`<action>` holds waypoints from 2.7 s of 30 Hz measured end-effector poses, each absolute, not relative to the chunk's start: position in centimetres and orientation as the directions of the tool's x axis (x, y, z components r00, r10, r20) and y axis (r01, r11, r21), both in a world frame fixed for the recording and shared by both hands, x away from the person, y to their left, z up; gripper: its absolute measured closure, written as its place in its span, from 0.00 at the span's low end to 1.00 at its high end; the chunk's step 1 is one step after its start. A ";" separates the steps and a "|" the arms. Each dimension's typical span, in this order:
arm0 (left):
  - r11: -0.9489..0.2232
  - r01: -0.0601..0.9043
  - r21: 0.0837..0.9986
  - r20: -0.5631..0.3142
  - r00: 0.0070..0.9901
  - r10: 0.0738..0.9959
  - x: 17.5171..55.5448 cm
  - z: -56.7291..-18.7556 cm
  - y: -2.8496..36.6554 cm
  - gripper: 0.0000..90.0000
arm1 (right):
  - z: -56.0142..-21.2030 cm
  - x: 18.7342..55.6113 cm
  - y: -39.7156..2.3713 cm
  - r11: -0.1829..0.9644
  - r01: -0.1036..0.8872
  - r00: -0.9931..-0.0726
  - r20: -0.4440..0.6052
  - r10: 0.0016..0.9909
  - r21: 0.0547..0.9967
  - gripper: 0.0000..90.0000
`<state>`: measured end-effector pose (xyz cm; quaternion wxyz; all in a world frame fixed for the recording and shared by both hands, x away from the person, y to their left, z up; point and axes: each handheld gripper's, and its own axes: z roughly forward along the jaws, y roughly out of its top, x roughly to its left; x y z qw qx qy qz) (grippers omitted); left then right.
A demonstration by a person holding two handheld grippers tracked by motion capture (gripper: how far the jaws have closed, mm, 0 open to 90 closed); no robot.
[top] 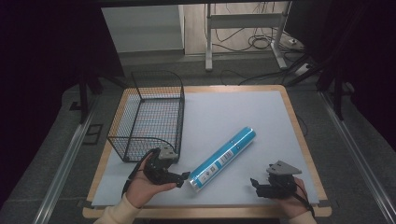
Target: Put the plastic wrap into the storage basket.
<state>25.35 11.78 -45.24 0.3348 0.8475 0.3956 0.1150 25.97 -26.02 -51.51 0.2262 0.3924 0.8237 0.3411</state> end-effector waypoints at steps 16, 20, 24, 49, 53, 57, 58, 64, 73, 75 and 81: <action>-0.506 0.579 0.640 -0.056 0.691 0.720 27.4 -44.9 9.5 0.19 | -51.4 25.9 -26.1 0.462 0.477 -0.582 -0.125 0.803 0.748 0.14; -0.516 0.580 0.631 -0.050 0.693 0.719 28.1 -44.7 9.0 0.19 | -51.4 26.0 -26.1 0.469 0.477 -0.578 -0.136 0.805 0.744 0.14; -0.526 0.577 0.624 -0.046 0.699 0.713 28.4 -44.7 8.8 0.19 | -51.5 26.0 -26.1 0.475 0.475 -0.580 -0.143 0.802 0.741 0.14; -0.562 0.564 0.605 -0.041 0.727 0.686 31.1 -43.8 4.7 0.19 | -51.4 26.1 -26.2 0.475 0.473 -0.574 -0.150 0.805 0.743 0.14; -0.572 0.565 0.594 -0.042 0.733 0.679 31.5 -44.1 4.0 0.18 | -51.5 26.1 -26.3 0.480 0.472 -0.576 -0.154 0.803 0.739 0.14; -0.582 0.570 0.580 -0.044 0.735 0.676 31.8 -44.4 3.4 0.18 | -51.3 26.1 -26.4 0.476 0.469 -0.572 -0.155 0.805 0.744 0.14; -0.584 0.570 0.578 -0.043 0.736 0.676 31.8 -44.4 3.3 0.18 | -51.3 26.1 -26.4 0.474 0.468 -0.571 -0.154 0.806 0.746 0.14; -0.586 0.578 0.568 -0.055 0.737 0.674 32.2 -44.6 2.6 0.18 | -51.2 26.1 -26.6 0.470 0.466 -0.568 -0.153 0.809 0.750 0.14; -0.590 0.585 0.556 -0.056 0.735 0.675 32.7 -44.7 1.4 0.17 | -51.1 26.1 -26.6 0.465 0.466 -0.565 -0.151 0.811 0.753 0.14; -0.591 0.585 0.555 -0.058 0.736 0.675 32.9 -44.8 1.1 0.17 | -51.1 26.1 -26.6 0.466 0.466 -0.566 -0.151 0.810 0.752 0.14; -0.595 0.590 0.546 -0.063 0.737 0.672 33.4 -45.1 0.2 0.15 | -51.2 26.1 -26.5 0.469 0.467 -0.568 -0.153 0.809 0.750 0.14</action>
